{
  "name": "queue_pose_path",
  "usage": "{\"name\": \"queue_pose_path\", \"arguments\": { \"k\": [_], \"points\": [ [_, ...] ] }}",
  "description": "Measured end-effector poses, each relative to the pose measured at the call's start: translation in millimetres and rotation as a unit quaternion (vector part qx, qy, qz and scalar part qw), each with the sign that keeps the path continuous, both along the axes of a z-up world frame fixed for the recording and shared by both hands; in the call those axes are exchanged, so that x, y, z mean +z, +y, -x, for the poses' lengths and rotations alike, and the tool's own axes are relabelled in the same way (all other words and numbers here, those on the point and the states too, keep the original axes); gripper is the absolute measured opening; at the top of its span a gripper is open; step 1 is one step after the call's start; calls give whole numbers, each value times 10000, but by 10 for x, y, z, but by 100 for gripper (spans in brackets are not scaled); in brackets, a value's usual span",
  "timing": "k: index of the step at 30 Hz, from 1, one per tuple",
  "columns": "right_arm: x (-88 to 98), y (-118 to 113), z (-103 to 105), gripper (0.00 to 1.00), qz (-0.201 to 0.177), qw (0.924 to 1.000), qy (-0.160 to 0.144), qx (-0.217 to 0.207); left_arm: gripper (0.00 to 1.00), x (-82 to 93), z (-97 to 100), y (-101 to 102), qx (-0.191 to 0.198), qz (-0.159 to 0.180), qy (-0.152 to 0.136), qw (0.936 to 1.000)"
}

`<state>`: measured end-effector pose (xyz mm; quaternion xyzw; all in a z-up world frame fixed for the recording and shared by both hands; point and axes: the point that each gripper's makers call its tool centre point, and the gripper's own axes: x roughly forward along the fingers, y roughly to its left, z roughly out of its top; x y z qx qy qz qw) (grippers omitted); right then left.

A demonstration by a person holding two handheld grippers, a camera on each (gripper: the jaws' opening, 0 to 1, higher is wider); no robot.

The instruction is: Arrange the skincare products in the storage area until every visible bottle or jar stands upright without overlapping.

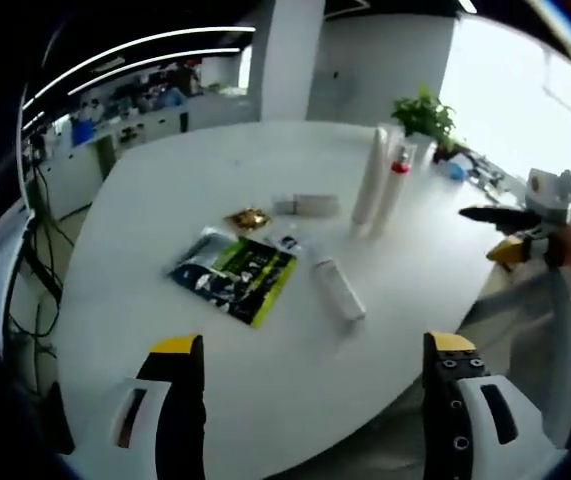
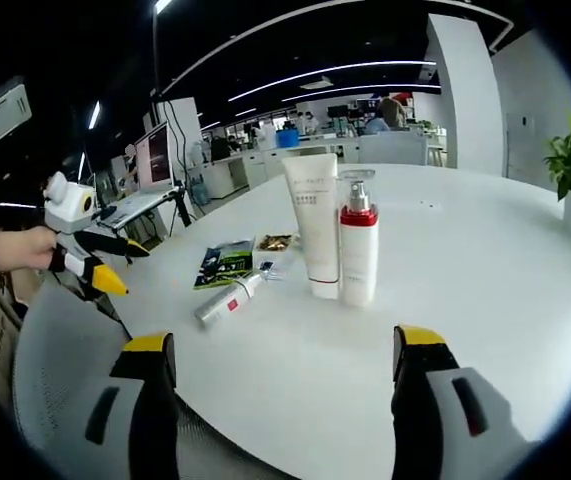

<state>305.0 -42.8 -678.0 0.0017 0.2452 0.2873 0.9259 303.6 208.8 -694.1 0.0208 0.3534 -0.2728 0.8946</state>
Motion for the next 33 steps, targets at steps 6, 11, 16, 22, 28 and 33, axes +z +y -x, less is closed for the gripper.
{"name": "queue_pose_path", "arguments": {
  "k": [6,11,16,22,28,33],
  "points": [
    [-8,2,3,89,41,10000,10,12,88,-26,81,67,118,8,25,9999],
    [-11,7,4,89,76,10000,4,26,88,-38,127,79,184,15,99,9998],
    [-19,8,7,89,120,9999,3,44,87,-48,140,81,194,12,153,9997],
    [-24,15,12,89,164,9998,-6,73,87,-79,155,61,187,-2,307,9994],
    [-23,16,12,88,164,9998,-15,77,85,-91,123,-38,49,-126,428,9990],
    [-20,14,15,88,169,9998,-23,70,84,-146,127,-180,-257,-276,671,9970]
  ]
}}
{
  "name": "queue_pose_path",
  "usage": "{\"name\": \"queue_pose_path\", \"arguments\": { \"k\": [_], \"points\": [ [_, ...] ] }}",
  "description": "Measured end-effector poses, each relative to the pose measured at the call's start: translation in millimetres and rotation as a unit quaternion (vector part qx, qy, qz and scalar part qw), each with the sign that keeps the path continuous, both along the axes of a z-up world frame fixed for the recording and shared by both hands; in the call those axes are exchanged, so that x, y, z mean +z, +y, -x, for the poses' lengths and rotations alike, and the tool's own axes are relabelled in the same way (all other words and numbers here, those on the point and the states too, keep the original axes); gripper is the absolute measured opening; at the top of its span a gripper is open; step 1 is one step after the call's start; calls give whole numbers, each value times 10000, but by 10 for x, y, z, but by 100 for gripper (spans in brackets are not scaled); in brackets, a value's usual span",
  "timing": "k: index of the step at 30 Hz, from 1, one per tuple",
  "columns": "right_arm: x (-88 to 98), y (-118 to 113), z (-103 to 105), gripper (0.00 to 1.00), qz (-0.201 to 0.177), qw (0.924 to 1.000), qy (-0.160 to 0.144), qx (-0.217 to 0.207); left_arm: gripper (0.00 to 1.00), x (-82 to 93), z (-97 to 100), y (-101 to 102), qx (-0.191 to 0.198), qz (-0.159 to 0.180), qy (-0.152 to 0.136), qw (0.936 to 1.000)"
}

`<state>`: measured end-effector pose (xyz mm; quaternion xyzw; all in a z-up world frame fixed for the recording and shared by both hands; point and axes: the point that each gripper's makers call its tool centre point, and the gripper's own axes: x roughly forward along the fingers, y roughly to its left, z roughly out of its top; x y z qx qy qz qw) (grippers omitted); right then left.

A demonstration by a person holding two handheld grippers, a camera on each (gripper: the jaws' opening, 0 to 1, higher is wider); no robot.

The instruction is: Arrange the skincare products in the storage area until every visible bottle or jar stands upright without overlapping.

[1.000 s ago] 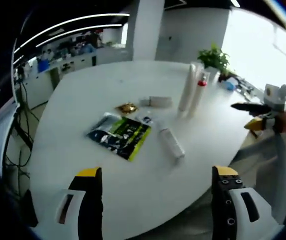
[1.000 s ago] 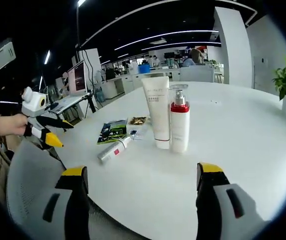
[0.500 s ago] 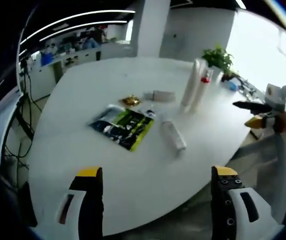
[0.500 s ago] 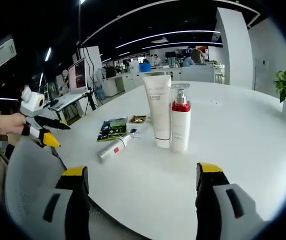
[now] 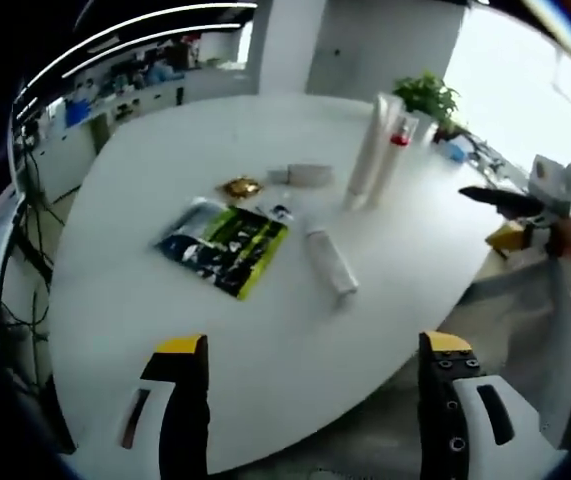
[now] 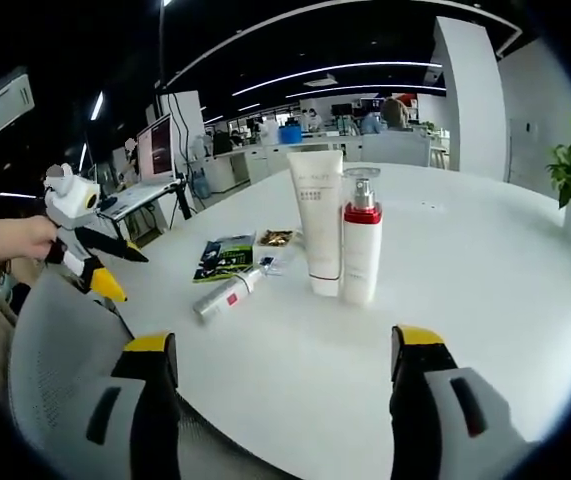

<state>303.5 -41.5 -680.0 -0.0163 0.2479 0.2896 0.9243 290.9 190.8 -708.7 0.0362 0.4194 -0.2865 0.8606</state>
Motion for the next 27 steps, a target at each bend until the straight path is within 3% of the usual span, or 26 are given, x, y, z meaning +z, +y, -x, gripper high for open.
{"name": "queue_pose_path", "arguments": {
  "k": [16,21,27],
  "points": [
    [0,-8,-6,87,51,10000,-27,-1,79,-160,-274,-310,-530,-488,406,9966],
    [-6,-25,-15,87,59,10000,-21,-42,68,-238,-323,-445,-760,-647,637,9930],
    [0,-48,-30,87,39,9999,-27,-101,62,-321,-436,-562,-775,-779,844,9904]
  ]
}}
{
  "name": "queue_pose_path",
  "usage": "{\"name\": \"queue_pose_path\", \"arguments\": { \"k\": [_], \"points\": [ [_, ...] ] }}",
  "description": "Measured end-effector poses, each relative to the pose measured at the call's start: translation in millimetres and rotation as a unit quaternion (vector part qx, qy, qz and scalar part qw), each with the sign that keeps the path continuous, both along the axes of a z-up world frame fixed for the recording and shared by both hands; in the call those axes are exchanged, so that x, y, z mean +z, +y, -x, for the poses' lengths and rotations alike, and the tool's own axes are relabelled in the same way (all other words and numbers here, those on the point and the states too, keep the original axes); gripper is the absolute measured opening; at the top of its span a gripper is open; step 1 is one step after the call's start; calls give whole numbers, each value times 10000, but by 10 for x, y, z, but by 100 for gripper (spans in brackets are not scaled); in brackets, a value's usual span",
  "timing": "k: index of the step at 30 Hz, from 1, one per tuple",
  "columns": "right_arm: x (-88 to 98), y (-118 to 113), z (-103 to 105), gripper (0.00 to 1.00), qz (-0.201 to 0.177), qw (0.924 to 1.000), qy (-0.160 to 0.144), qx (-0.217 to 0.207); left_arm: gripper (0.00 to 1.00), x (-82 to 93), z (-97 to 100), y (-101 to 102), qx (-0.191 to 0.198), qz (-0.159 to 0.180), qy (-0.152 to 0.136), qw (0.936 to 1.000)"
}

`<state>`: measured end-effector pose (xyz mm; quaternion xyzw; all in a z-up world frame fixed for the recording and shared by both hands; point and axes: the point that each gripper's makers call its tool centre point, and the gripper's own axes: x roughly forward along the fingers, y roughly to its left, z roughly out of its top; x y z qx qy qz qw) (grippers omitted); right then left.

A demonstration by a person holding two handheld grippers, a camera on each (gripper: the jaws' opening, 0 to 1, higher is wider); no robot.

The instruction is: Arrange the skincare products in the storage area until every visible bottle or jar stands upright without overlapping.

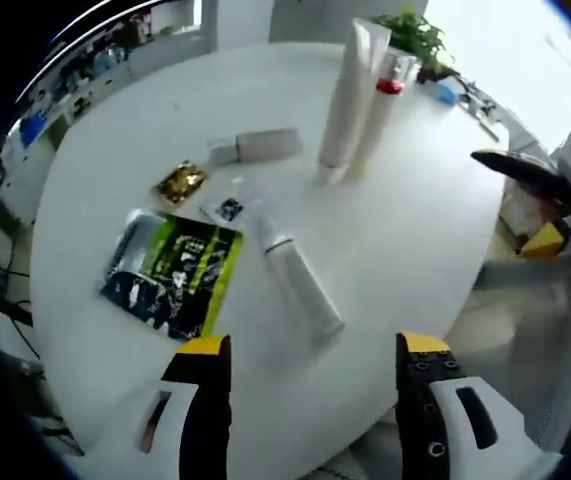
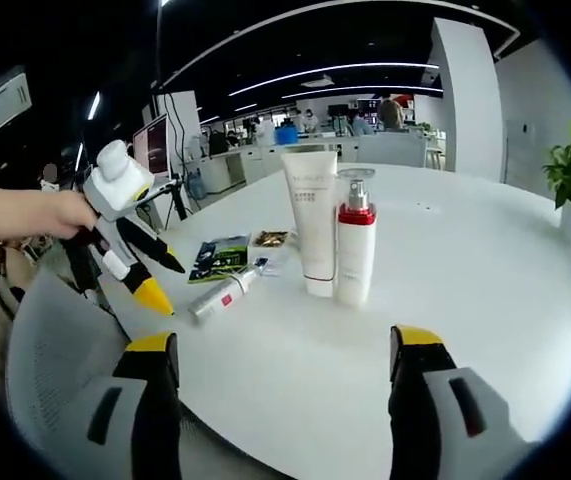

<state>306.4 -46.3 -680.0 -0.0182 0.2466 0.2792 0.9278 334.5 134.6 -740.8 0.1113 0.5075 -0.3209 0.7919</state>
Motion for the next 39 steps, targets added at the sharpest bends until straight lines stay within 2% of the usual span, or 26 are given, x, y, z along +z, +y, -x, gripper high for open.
{"name": "queue_pose_path", "arguments": {
  "k": [13,24,31,39],
  "points": [
    [5,-41,-28,86,-54,9999,17,-117,51,-197,-183,-178,-165,-350,391,9985],
    [-8,-77,-37,85,-88,9997,73,-216,42,-284,-341,-228,-187,-519,470,9974],
    [-14,-97,-46,84,-79,9996,87,-275,39,-378,-352,-258,-274,-605,625,9958],
    [-30,-115,-50,84,-89,9993,127,-328,29,-432,-422,-254,-301,-734,611,9950]
  ]
}}
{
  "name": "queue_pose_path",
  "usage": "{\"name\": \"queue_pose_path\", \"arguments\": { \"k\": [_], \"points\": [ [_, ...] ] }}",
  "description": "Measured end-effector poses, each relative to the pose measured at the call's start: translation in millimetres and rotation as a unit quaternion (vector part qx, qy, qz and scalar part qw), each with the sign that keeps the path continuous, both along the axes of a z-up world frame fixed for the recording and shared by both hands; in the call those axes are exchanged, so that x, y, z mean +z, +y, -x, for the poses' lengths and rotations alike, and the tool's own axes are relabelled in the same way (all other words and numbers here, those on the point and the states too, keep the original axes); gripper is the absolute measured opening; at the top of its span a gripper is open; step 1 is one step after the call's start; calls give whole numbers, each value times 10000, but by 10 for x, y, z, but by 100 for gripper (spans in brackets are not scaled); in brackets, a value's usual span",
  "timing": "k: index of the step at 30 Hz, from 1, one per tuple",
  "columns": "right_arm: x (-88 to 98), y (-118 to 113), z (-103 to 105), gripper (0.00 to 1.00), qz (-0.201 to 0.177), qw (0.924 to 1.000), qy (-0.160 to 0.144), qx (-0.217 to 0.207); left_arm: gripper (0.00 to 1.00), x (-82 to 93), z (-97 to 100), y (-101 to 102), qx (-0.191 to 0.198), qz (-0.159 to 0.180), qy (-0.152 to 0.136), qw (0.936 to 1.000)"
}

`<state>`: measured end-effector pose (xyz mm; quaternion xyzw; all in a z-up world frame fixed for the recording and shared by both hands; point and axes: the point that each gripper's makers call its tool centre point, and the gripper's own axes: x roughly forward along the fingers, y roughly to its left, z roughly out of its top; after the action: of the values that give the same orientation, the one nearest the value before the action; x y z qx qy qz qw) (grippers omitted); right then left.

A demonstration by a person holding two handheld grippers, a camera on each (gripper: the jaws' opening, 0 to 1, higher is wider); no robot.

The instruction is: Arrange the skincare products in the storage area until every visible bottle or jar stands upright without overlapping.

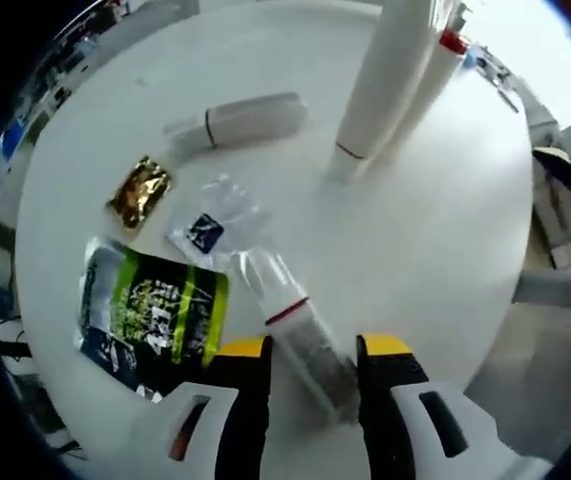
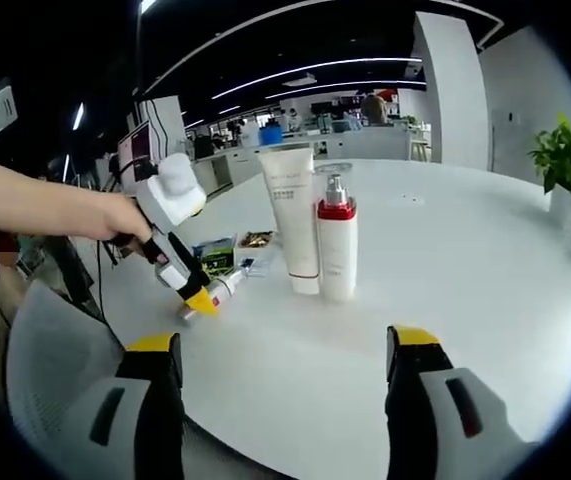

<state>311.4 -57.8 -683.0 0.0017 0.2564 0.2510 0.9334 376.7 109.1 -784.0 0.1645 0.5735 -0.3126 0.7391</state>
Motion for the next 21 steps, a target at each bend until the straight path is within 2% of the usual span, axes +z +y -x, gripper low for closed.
{"name": "queue_pose_path", "arguments": {
  "k": [12,21],
  "points": [
    [-26,-12,0,84,56,10000,53,-14,22,-5,-58,20,-163,-126,-141,9997],
    [-34,-11,1,84,55,10000,66,-18,18,-12,-94,47,93,0,-242,9997]
  ]
}}
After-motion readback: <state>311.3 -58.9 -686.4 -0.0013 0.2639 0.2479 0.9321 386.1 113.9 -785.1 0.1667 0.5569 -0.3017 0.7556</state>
